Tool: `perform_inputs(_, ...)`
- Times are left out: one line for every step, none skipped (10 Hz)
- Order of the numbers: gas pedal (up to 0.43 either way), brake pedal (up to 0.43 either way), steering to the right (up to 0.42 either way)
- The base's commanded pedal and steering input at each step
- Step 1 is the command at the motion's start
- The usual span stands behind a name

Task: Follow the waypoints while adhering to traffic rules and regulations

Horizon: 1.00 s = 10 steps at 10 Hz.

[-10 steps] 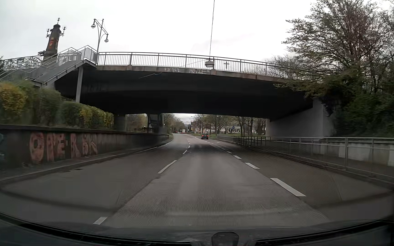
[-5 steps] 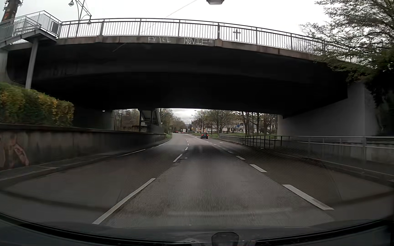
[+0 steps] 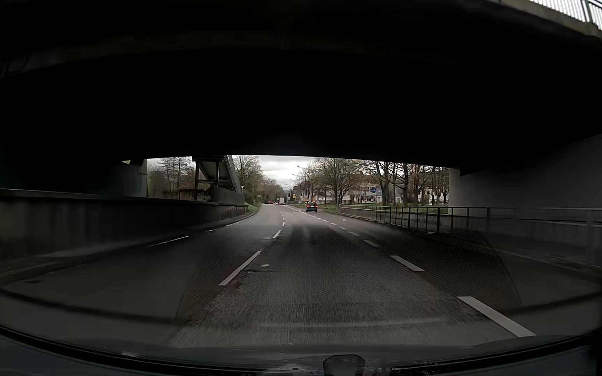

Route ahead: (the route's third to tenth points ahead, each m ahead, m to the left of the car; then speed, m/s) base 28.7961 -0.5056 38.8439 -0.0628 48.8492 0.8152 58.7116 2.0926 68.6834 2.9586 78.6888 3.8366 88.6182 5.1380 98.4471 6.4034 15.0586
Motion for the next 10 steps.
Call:
perform_inputs(0.15,0.0,0.0)
perform_inputs(0.15,0.0,0.0)
perform_inputs(0.15,0.0,0.0)
perform_inputs(0.15,0.0,0.0)
perform_inputs(0.15,0.0,0.0)
perform_inputs(0.15,0.0,0.0)
perform_inputs(0.15,0.0,-0.001)
perform_inputs(0.15,0.0,-0.001)
perform_inputs(0.15,0.0,-0.001)
perform_inputs(0.15,0.0,-0.002)
